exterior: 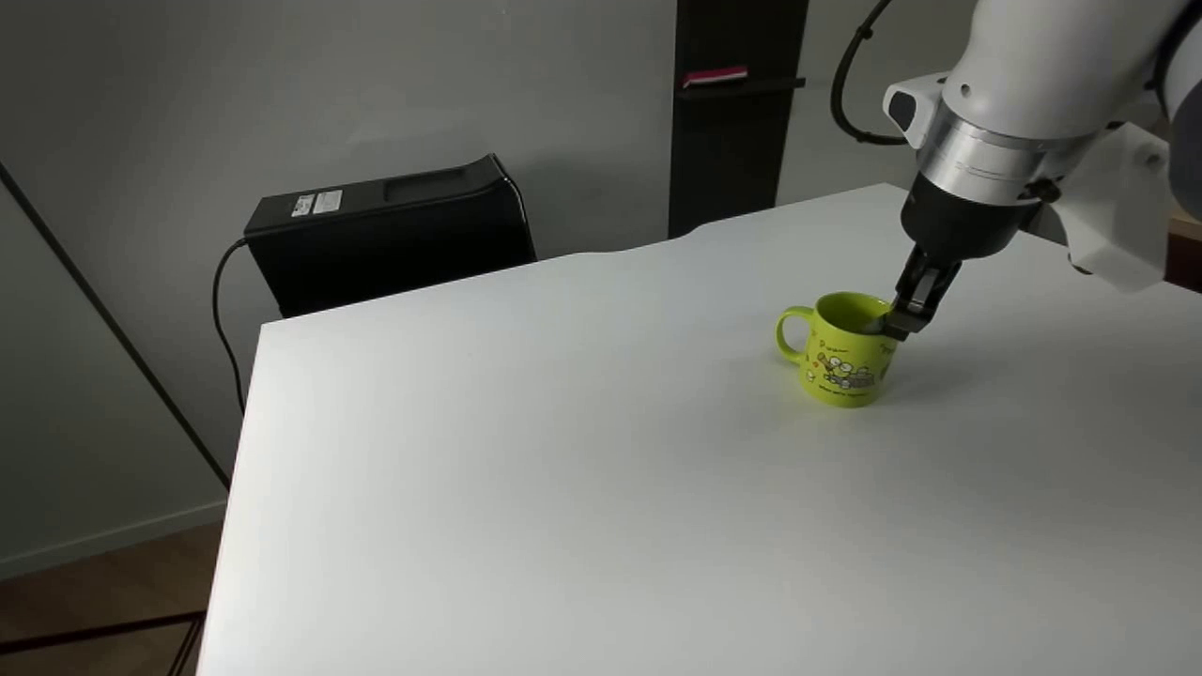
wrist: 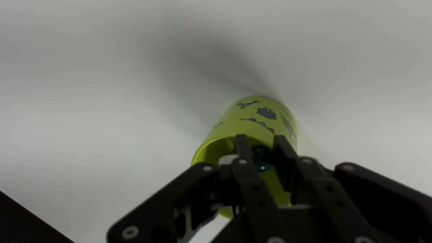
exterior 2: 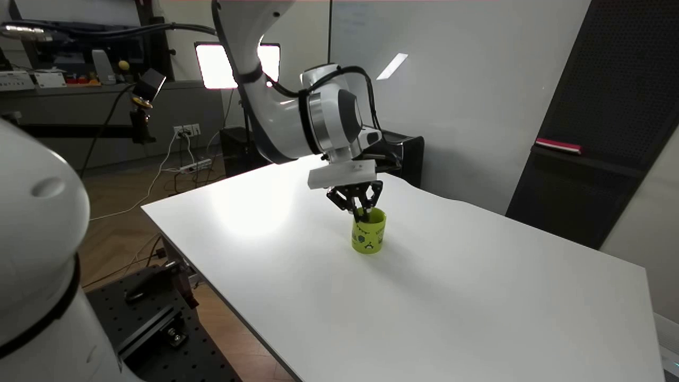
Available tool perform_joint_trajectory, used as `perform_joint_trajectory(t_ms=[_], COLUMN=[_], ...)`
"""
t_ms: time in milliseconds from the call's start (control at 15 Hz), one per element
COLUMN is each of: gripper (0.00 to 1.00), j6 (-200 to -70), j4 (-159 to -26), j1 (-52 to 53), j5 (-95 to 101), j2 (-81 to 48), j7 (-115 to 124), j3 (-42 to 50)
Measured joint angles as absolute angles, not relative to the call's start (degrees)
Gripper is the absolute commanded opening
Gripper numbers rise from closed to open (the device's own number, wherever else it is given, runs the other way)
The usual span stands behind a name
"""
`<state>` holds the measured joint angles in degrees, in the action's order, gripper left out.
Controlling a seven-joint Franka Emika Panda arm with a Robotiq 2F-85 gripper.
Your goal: Take the green marker out of the yellow mug
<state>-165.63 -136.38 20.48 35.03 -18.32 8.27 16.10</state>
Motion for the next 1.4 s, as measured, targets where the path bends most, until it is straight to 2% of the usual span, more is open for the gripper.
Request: perform_joint_trajectory(t_ms=[533, 733, 1400], gripper=[0.06, 0.06, 0.06], j6=[-161.05, -156.27, -139.64], j4=[-135.01, -133.78, -129.66], j1=[20.42, 17.18, 3.94], j5=[33.79, 33.04, 7.29], j2=[-16.18, -13.75, -6.48], j7=[8.14, 8.01, -11.51], j3=[16.5, 13.49, 2.03])
